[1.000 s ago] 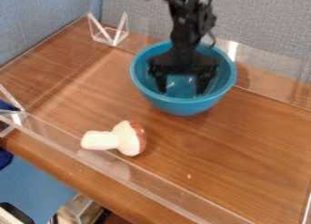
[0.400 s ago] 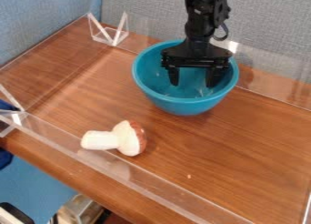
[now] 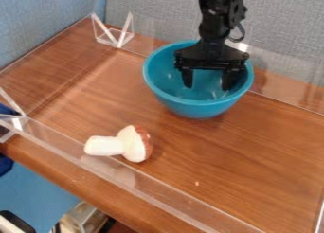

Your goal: Remove the mushroom from inside the blue bowl and put it on the table

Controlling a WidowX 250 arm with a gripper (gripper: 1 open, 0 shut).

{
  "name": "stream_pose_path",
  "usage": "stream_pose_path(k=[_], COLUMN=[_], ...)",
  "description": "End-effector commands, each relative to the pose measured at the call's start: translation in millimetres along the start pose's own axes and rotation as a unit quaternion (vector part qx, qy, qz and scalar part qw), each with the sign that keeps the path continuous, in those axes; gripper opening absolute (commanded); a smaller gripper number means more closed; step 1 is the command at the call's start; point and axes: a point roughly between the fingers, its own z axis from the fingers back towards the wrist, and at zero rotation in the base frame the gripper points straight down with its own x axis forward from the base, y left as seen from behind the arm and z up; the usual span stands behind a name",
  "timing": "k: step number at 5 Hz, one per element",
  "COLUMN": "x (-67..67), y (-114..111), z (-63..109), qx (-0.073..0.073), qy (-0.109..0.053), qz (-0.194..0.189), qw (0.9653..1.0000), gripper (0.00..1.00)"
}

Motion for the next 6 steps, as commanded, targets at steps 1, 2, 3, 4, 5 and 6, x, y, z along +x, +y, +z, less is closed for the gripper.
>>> stream_pose_path(k=[1,2,3,4,5,6], x=[10.1,3.2,-8.6,-21.8,-35.2,-49.5], y=[3.5,5.6,8.2,12.6,13.4,15.3], z=[0.1,-2.7,-3.9,-4.6,2.9,11.0], qx=[-0.016,-0.008,0.003,0.014,0.013,0.012], qy=[-0.018,-0.017,-0.017,-0.016,-0.015,-0.014], qz=[-0.017,-0.001,0.012,0.025,-0.003,-0.031], qw=[0.9996,0.9998,0.9998,0.9995,0.9998,0.9994], gripper=[1.0,1.0,1.0,1.0,1.0,1.0])
